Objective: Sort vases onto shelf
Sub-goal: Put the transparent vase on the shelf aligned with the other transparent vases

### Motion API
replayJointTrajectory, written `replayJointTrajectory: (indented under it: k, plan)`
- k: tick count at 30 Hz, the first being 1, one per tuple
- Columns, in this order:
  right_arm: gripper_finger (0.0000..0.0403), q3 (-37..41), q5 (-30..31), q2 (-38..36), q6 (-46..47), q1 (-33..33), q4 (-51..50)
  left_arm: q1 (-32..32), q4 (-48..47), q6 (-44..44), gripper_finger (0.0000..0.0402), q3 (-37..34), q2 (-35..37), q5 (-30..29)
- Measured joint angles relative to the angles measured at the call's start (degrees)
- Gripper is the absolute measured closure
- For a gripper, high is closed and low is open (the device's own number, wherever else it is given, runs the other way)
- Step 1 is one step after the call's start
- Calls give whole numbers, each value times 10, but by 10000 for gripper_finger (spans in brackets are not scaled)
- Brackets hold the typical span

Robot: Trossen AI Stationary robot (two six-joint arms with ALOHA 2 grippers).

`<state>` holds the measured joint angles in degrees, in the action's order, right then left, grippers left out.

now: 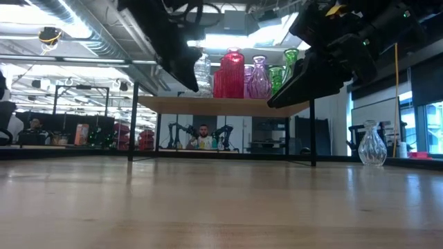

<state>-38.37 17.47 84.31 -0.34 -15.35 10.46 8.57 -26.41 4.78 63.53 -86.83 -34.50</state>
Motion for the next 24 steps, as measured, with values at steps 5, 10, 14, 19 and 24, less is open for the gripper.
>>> replayJointTrajectory:
  k: [5, 10, 14, 19, 24]
  plan:
    - [256, -4, -15, -1, 16, 0, -10, -50, -25, -3, 266, 0, 16, 6]
    - [256, -73, -14, -62, 52, -6, -186, -119, -80, 26, 266, -4, 63, 6]
    - [256, -118, 37, -117, 91, -8, -353, -165, -39, 38, 266, -75, 116, 3]
    - [256, -156, 157, -183, 188, 30, -578, -197, 60, 88, 266, -219, 179, 31]
    - [256, -170, 158, -232, 270, 126, -722, -222, 142, 128, 266, -321, 203, 50]
